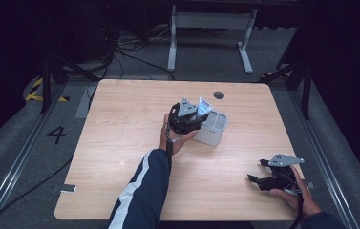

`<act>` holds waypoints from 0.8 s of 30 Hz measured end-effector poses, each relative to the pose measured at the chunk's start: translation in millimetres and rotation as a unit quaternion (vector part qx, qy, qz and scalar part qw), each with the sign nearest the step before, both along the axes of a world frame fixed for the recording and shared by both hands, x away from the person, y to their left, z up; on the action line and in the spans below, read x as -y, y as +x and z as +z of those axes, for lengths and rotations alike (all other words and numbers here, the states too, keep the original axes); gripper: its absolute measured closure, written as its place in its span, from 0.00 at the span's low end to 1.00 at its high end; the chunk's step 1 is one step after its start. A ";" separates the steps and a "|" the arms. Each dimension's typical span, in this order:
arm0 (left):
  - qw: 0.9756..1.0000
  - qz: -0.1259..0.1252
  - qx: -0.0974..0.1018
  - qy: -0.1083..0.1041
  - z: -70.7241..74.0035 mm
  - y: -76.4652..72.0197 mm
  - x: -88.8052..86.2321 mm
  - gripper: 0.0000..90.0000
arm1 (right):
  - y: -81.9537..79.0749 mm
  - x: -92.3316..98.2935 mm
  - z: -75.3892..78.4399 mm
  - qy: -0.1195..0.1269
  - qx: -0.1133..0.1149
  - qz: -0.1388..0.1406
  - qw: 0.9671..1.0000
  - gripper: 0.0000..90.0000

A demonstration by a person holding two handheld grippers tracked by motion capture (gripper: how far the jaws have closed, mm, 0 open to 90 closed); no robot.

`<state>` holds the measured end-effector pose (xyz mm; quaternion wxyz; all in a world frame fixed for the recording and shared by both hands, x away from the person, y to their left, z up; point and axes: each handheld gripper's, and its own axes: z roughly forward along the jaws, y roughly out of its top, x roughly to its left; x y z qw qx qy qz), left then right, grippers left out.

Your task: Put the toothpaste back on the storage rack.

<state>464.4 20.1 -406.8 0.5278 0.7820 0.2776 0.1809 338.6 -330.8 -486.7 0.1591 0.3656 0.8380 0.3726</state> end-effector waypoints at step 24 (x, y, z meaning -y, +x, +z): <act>0.999 -0.009 -0.030 0.043 0.3 1.7 4.1 0.64 | 0.1 -0.3 0.0 -0.001 0.001 0.000 1.000 0.19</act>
